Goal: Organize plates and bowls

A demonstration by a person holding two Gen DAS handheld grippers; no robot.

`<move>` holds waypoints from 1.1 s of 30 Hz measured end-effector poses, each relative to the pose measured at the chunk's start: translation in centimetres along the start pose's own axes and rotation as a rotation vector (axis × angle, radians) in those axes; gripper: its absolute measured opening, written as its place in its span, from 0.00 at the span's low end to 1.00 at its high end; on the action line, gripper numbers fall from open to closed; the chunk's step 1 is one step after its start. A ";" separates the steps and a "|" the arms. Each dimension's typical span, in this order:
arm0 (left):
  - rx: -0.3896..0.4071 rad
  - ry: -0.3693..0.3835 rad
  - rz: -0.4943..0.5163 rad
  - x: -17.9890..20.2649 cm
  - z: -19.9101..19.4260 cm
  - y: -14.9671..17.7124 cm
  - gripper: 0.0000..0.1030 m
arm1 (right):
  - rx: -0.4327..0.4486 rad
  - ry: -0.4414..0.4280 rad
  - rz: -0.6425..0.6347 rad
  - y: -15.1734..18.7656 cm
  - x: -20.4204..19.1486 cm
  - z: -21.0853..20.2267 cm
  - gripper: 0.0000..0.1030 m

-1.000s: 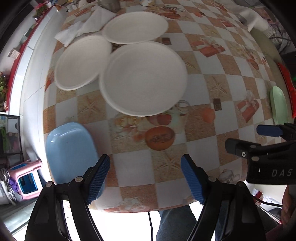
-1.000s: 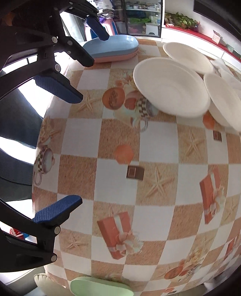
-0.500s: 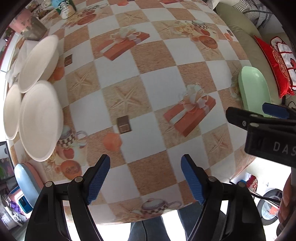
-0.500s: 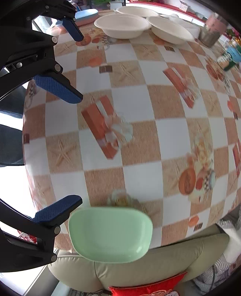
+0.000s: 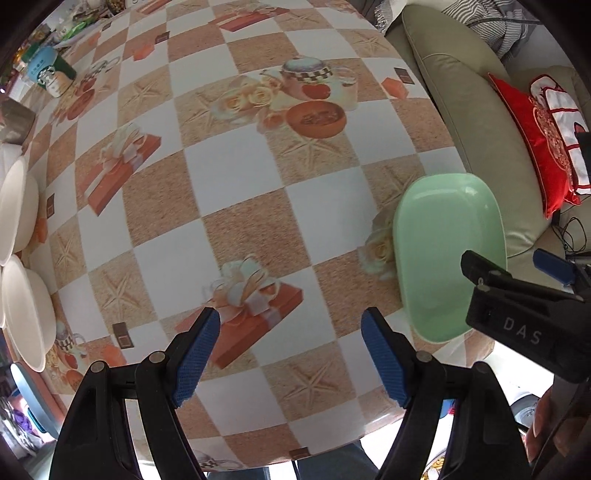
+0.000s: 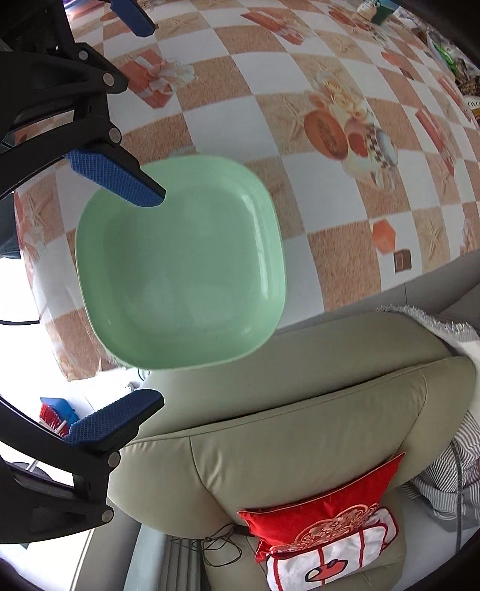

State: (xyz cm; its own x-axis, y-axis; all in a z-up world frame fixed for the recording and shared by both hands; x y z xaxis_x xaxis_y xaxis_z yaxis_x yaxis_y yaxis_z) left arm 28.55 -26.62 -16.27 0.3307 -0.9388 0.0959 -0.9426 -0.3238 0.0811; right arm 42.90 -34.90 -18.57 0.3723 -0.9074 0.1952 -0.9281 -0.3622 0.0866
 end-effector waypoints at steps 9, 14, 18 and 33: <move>-0.031 -0.003 0.009 4.6 2.2 -2.4 0.79 | -0.018 0.033 0.026 1.3 4.8 2.4 0.97; -0.053 -0.042 0.012 7.6 4.5 -3.7 0.79 | -0.029 0.101 -0.020 1.1 6.0 4.0 0.97; -0.072 -0.045 0.011 7.9 5.7 -5.1 0.79 | -0.060 0.128 -0.071 1.3 5.9 5.7 0.97; -0.073 -0.081 -0.053 -2.2 4.5 0.0 0.79 | -0.042 0.076 -0.214 2.7 -2.1 4.8 0.97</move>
State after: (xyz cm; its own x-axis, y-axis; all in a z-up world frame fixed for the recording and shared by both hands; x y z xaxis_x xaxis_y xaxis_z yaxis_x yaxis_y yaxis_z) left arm 27.57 -25.10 -20.95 0.3726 -0.9279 0.0093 -0.9172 -0.3667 0.1560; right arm 39.58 -35.01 -23.42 0.5617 -0.7915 0.2407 -0.8273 -0.5340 0.1745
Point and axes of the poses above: each gripper's, at about its wrist camera, not at the fingertips, and z roughly the way its jaws point, x to its right, y to its underside, the point moved 8 cm from there along z, roughly the way its jaws point, and after that the axes turned 4 degrees about -x, right-handed, at the moved point
